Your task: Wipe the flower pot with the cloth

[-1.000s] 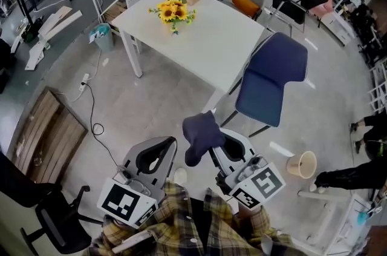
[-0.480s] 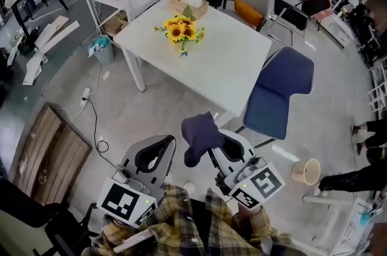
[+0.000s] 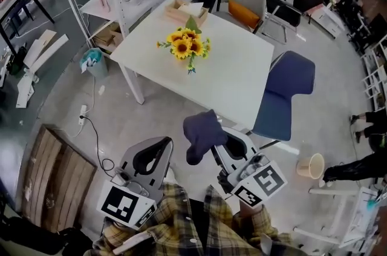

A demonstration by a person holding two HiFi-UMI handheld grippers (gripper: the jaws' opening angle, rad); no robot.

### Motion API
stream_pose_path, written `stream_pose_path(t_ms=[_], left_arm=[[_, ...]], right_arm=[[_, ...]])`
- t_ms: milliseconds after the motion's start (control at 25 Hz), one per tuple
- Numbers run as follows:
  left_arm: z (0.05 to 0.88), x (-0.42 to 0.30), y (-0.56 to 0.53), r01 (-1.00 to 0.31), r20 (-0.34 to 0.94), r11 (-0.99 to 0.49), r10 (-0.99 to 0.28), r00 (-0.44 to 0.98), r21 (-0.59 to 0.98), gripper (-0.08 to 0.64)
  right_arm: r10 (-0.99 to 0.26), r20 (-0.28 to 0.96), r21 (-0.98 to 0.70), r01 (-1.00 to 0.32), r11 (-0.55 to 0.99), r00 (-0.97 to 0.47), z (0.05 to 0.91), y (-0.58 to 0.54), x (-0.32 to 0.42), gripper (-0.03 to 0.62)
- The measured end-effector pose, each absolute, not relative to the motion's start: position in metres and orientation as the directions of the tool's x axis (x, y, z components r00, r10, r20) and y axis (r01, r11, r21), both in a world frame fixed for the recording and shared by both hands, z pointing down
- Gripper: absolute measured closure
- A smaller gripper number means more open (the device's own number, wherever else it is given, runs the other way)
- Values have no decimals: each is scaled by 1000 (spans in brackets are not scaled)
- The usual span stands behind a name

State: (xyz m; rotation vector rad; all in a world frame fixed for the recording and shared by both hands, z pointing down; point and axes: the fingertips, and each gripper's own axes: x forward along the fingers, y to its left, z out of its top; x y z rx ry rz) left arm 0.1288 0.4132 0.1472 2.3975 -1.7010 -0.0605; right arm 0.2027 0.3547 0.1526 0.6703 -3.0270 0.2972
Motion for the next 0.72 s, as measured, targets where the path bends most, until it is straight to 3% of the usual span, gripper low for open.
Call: stream_pose_path(t_ms=[720], left_arm=[[172, 36, 299, -919, 115, -326, -927, 357, 221, 551]], right_arm=[[-451, 123, -208, -467, 860, -884, 177, 236, 118, 566]])
